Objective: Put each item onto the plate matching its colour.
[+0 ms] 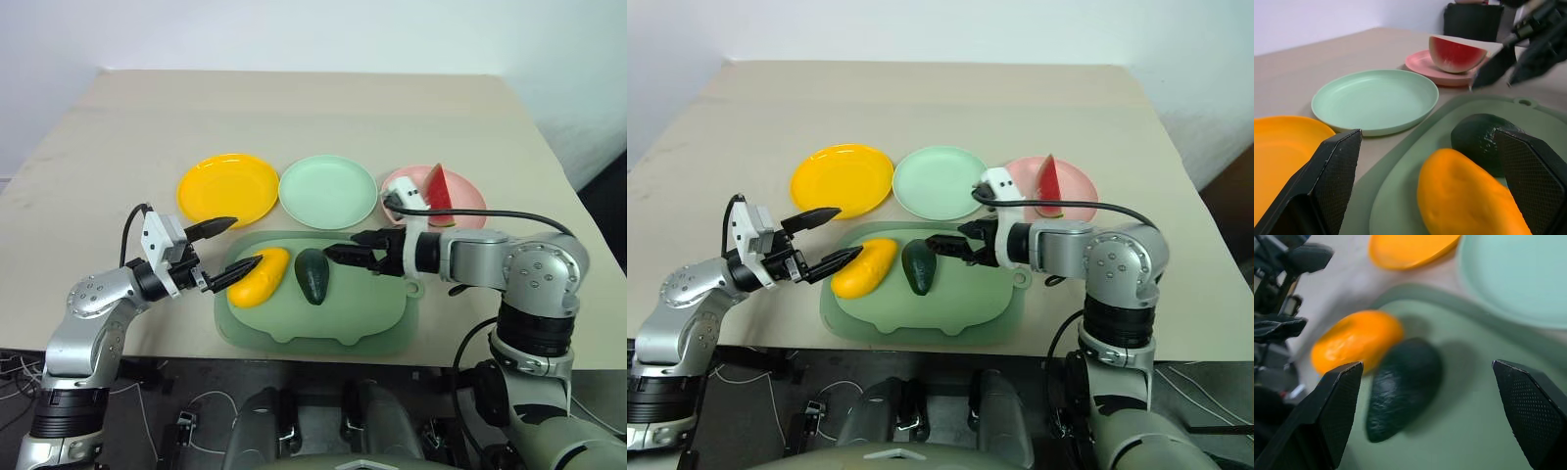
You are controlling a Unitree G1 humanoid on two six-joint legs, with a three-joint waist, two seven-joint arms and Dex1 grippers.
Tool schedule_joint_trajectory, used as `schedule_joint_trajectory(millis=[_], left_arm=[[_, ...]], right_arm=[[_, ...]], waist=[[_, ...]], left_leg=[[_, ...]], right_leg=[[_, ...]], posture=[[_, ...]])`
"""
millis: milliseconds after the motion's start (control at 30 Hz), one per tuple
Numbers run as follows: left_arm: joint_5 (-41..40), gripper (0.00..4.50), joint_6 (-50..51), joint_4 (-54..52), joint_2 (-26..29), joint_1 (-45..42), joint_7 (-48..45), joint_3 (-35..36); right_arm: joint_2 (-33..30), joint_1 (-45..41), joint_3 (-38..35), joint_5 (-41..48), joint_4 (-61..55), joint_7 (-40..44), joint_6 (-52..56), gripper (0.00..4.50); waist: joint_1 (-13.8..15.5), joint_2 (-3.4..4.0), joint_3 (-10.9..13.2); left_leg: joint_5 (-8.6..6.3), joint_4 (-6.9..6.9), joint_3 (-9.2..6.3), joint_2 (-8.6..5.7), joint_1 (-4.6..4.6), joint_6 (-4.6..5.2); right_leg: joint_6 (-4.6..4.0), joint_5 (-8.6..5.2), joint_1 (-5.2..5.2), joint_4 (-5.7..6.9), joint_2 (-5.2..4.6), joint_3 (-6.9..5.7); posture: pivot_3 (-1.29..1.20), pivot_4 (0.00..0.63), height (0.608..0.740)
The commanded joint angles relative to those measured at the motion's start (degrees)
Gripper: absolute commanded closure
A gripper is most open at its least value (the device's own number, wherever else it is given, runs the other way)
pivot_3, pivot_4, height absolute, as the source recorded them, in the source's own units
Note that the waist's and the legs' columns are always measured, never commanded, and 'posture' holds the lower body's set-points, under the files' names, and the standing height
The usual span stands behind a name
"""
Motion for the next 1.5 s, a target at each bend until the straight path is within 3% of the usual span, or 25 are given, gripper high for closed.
schedule_joint_trajectory(millis=[33, 200, 333, 500, 1000, 1167, 1400, 1500], left_arm=[[-0.8, 0.0, 0.5, -2.5, 0.5, -0.7, 0.4, 0.5], [-1.1, 0.0, 1.5, -3.9, 0.6, 0.2, 0.8, 0.6], [-1.1, 0.0, 2.0, -4.1, 0.7, 0.1, 0.9, 0.8], [-0.9, 0.0, 2.2, -3.8, 0.7, -0.3, 1.0, 0.9], [-0.8, 0.0, 2.1, -4.3, 0.4, -0.6, 1.9, 0.5], [-0.9, 0.0, 2.0, -4.2, 0.5, -0.6, 2.0, 0.7], [-0.8, 0.0, 1.7, -4.1, 0.5, -0.3, 2.0, 1.2], [-0.8, 0.0, 1.4, -4.5, 0.5, 0.4, 2.2, 1.6]], right_arm=[[3.3, 0.1, 1.0, 8.8, 3.0, -11.7, 0.4, 0.02], [4.7, -1.0, 1.6, 17.4, 6.2, -23.3, 0.4, 0.02], [2.4, -2.5, 4.8, 20.4, 7.1, -27.5, 0.4, 0.02], [-2.2, -4.8, 10.6, 18.7, 5.0, -24.9, 0.4, 0.02], [-3.3, -7.3, 17.0, 3.5, 1.7, -13.6, -0.7, 0.02], [-4.6, -7.1, 19.9, -2.6, -0.5, -8.8, -2.7, 1.35], [-10.4, -9.8, 19.3, -6.7, -3.6, 1.4, -6.0, 1.35], [-13.6, -14.0, 18.3, -11.0, 1.0, 5.1, -10.4, 1.35]], waist=[[0.0, 0.01, 0.0], [0.2, 0.0, 0.0], [0.1, 0.01, 0.0], [0.2, 0.0, 0.0], [0.3, 0.0, 0.0], [0.2, 0.0, 0.0], [0.3, 0.01, 0.0], [0.2, 0.01, 0.0]], left_leg=[[0.0, 0.0, 0.0, 0.0, -0.01, -0.01], [0.0, 0.0, 0.01, -0.05, -0.04, 0.0], [0.01, 0.0, 0.02, -0.04, -0.01, -0.01], [0.0, 0.0, 0.02, -0.03, -0.01, 0.0], [0.01, 0.0, 0.02, -0.03, -0.01, 0.0], [0.01, 0.0, 0.02, -0.02, -0.02, 0.0], [0.0, 0.0, 0.02, -0.03, -0.05, 0.0], [0.01, 0.0, 0.01, -0.02, -0.04, 0.0]], right_leg=[[0.0, 0.0, -0.02, 0.04, 0.0, 0.0], [0.01, 0.0, 0.0, 0.03, -0.03, 0.01], [0.01, 0.0, 0.0, 0.06, 0.0, 0.03], [0.02, -0.01, -0.01, 0.05, 0.01, 0.03], [0.03, -0.01, -0.01, 0.05, 0.01, 0.03], [0.03, -0.01, -0.04, 0.04, 0.01, 0.03], [0.03, -0.01, -0.06, 0.03, -0.02, 0.03], [0.02, -0.01, -0.07, 0.03, -0.01, 0.03]], posture=[[0.0, 0.15, 0.696], [0.0, 0.15, 0.696], [0.0, 0.15, 0.696], [0.0, 0.15, 0.696], [0.0, 0.15, 0.696], [0.0, 0.15, 0.696], [0.0, 0.15, 0.696], [0.0, 0.15, 0.696]])
